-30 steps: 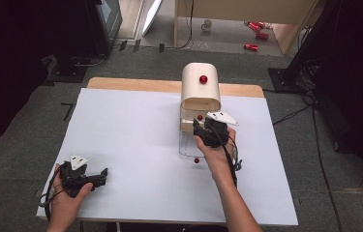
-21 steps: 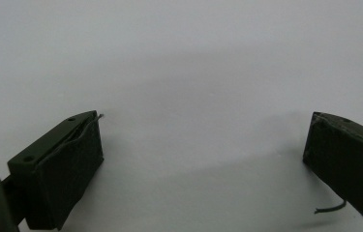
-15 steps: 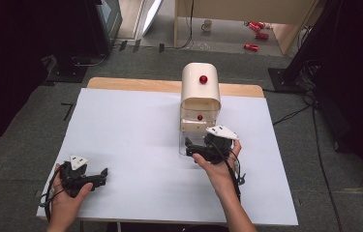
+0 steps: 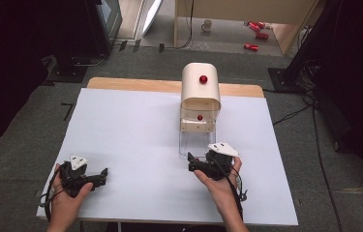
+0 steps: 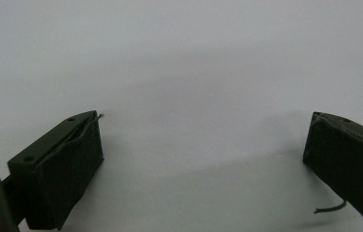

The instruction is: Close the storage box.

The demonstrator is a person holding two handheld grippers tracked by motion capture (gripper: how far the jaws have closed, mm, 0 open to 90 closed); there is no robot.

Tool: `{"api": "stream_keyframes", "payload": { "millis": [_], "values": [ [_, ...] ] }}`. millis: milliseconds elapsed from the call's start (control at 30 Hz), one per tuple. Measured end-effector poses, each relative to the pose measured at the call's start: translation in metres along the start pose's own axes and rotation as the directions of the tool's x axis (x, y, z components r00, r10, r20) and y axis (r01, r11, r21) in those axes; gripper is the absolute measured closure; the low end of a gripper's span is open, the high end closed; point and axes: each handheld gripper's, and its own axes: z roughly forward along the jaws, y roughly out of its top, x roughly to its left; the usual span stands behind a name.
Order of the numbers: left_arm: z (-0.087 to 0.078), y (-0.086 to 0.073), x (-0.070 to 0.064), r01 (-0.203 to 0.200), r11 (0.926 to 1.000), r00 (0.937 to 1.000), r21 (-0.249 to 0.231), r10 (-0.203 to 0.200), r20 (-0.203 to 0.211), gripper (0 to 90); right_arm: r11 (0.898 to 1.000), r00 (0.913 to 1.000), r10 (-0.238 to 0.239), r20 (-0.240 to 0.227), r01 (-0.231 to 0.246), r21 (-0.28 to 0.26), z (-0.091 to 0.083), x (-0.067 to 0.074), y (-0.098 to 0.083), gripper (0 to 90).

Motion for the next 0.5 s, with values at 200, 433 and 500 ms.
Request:
{"api": "stream_keyframes", "payload": {
  "millis": [200,433,500],
  "values": [
    [0.000,0.000,0.000,0.000,1.0000,1.0000,0.000,0.000,0.000,0.4,1.000,0.9997,0.001,0.026,-0.002,0.010,0.000,0.002,-0.016,13.2],
    [0.000,0.000,0.000,0.000,1.0000,1.0000,0.000,0.000,0.000,0.4,1.000,0.9979,0.025,0.060,-0.025,-0.003,0.000,0.006,-0.031,22.4],
    [0.000,0.000,0.000,0.000,1.0000,1.0000,0.000,0.000,0.000,0.4,1.000,0.9973,0.024,0.070,-0.024,-0.011,0.000,0.007,-0.034,25.7]
  ]
}}
